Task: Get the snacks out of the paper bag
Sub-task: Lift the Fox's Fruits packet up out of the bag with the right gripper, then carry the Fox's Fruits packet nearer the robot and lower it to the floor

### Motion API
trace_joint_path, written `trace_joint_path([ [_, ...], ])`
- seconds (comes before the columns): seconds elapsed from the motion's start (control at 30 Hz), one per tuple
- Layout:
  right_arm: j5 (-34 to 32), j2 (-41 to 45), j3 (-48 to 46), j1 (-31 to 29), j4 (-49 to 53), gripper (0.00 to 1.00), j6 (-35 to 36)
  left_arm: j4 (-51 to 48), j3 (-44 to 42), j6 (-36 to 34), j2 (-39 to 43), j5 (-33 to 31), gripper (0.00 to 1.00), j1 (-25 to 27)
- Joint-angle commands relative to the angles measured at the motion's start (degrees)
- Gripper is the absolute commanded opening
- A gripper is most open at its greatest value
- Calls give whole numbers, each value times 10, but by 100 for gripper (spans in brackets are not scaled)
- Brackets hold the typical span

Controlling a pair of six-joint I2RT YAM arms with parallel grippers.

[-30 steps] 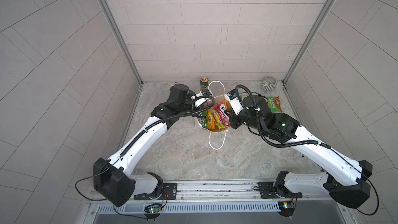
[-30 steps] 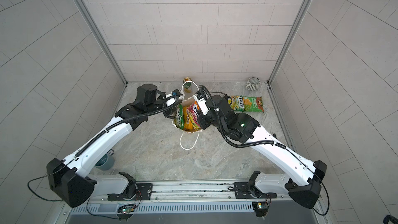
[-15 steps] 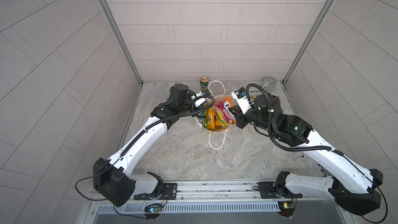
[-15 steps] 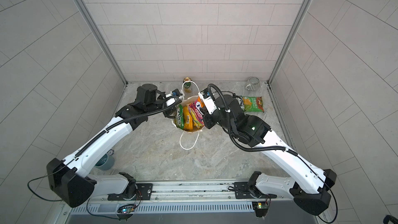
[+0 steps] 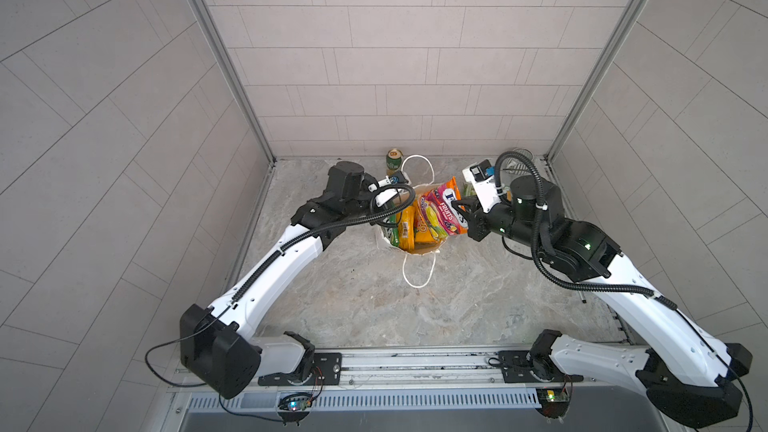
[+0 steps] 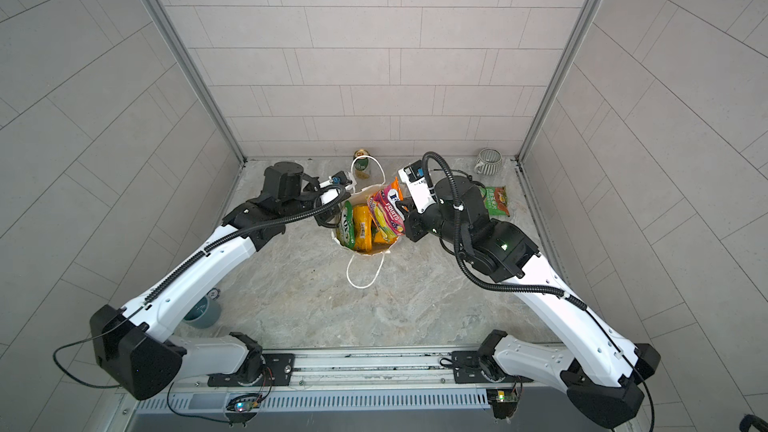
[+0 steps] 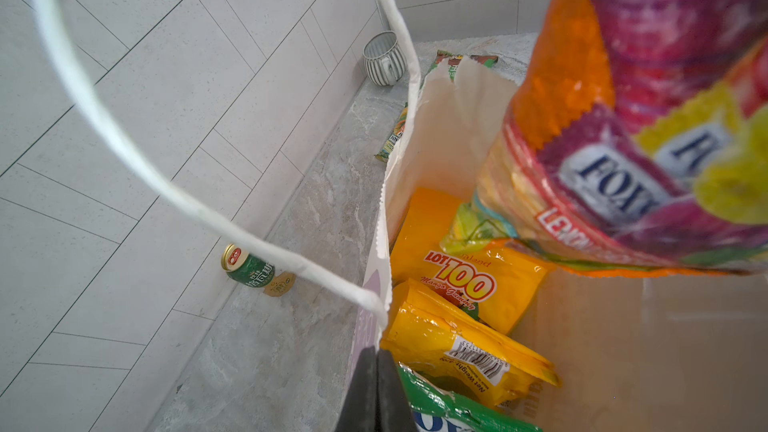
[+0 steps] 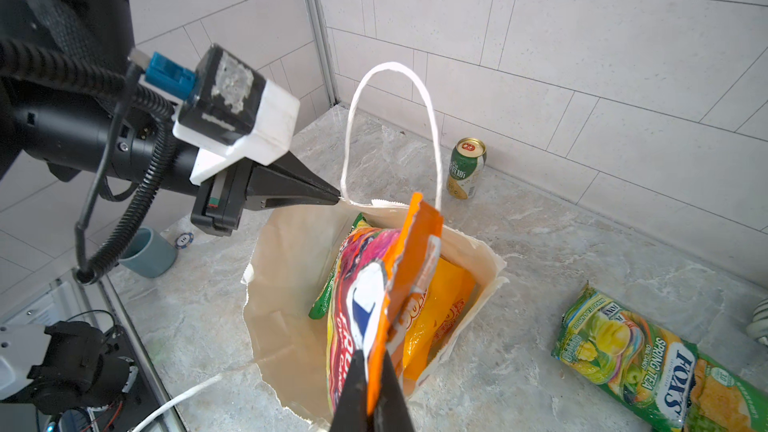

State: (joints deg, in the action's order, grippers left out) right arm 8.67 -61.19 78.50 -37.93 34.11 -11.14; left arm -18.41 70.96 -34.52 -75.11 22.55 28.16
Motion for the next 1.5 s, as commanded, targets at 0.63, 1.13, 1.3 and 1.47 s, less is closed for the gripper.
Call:
trace_joint_path([
  [0.63, 26, 44, -61, 263, -54, 0, -141, 33, -12, -2, 14, -3, 0, 5],
  [1.13, -207, -91, -165, 271, 19, 0, -58, 48, -18, 2, 4, 16, 0, 5],
  [1.3, -198, -146, -176, 288, -14, 0, -67, 50, -20, 2, 7, 17, 0, 5],
  [1.47, -215, -197, -165, 292, -30, 0, -68, 51, -24, -1, 8, 11, 0, 5],
])
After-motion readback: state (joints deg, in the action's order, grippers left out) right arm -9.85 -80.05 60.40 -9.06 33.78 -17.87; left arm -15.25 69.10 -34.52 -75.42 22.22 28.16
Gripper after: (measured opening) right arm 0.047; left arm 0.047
